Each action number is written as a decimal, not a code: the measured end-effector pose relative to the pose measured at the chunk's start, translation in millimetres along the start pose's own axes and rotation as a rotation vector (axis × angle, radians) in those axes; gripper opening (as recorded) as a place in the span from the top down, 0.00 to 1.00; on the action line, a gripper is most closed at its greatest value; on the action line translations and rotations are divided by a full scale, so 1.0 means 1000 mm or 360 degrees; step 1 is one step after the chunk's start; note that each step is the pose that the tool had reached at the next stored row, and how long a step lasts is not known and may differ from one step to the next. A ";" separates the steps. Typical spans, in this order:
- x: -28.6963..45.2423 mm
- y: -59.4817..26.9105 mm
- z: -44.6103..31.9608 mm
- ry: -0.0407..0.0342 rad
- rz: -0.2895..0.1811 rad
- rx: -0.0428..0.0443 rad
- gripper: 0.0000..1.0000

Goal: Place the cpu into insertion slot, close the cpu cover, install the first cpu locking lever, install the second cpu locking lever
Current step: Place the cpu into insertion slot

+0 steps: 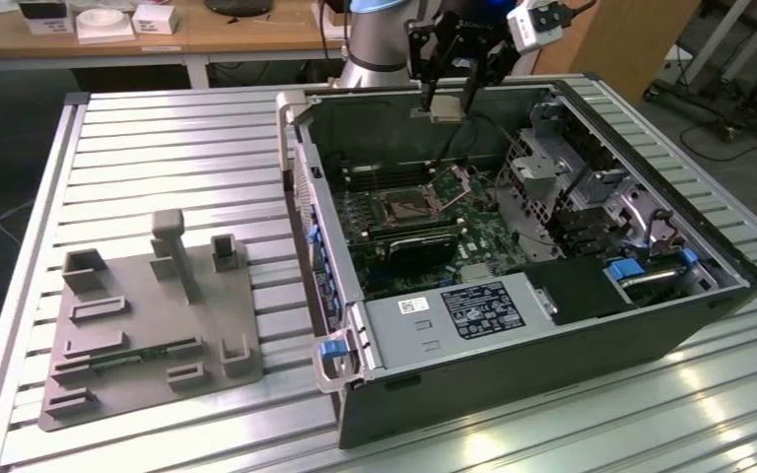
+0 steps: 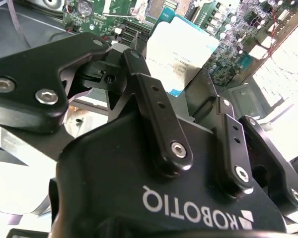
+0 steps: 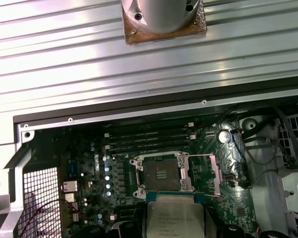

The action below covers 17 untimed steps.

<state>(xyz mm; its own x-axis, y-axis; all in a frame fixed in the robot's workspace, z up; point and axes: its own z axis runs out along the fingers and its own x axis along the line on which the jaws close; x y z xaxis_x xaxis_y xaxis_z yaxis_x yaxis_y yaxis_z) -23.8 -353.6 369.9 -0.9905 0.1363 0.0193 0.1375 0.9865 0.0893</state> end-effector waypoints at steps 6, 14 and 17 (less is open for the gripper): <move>0.0000 0.0000 0.0000 -0.0001 0.0007 0.0000 0.46; 0.0000 0.0000 0.0000 -0.0002 0.0025 0.0000 0.46; 0.0003 0.0000 0.0000 -0.0004 0.0040 -0.0001 0.46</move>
<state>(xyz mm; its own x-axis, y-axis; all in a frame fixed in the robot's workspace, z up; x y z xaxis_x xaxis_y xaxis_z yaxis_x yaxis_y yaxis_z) -24.1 -353.6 369.9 -0.9868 0.1609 0.0193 0.1620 0.9827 0.0893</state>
